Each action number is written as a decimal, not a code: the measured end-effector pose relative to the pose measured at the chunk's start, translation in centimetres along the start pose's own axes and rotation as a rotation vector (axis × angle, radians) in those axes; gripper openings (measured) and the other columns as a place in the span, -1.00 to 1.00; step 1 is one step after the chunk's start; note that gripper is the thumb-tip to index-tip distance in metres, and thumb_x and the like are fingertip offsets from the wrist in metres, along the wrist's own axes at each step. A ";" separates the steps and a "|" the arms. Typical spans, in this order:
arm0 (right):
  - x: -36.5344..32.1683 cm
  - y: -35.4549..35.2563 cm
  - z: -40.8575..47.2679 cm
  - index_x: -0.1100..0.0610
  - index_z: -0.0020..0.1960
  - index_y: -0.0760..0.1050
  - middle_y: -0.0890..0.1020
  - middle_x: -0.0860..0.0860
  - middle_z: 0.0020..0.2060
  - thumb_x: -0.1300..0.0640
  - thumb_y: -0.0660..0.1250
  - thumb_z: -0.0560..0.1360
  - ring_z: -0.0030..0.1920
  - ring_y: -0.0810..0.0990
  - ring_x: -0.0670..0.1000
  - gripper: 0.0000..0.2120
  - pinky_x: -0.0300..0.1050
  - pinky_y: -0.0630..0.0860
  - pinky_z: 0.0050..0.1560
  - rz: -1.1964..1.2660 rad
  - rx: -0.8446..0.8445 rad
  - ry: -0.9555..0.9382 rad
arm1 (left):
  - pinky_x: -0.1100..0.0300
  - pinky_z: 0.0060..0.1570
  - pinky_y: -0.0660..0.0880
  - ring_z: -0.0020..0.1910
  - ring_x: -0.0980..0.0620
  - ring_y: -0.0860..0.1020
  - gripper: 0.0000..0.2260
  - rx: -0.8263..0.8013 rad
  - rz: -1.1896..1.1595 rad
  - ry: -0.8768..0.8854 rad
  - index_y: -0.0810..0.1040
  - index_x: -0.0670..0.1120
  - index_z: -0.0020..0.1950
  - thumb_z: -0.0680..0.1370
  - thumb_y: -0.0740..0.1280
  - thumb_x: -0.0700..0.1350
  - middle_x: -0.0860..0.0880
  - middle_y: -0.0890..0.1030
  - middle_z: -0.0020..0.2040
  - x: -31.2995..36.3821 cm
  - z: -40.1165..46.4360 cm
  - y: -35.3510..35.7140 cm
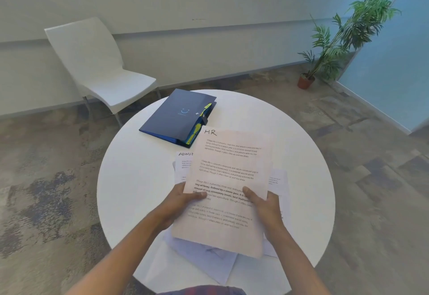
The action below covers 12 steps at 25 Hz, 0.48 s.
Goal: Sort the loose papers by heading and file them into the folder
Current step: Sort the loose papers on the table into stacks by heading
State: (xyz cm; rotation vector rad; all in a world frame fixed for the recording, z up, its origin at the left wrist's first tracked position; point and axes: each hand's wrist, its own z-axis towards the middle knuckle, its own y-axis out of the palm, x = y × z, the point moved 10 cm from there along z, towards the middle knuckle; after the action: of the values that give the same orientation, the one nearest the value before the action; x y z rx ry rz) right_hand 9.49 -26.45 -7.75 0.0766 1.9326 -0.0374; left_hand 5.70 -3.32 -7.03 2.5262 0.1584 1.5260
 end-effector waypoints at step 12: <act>2.5 -6.7 0.0 0.19 0.13 0.64 0.72 0.10 0.02 0.20 0.44 0.52 -0.01 0.69 0.11 -0.80 0.00 0.60 0.02 -0.111 0.107 0.015 | 0.02 0.01 0.58 -0.05 -0.07 0.67 -0.69 0.419 0.349 -0.058 0.60 -0.13 0.08 0.58 0.32 0.11 -0.08 0.70 -0.01 -4.5 2.5 -3.9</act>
State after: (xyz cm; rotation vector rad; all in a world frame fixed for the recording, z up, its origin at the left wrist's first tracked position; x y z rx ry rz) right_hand 8.11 -33.03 -10.19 0.0409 1.9473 -0.2151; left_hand 5.83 -0.60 -12.93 3.0570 0.0290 1.6853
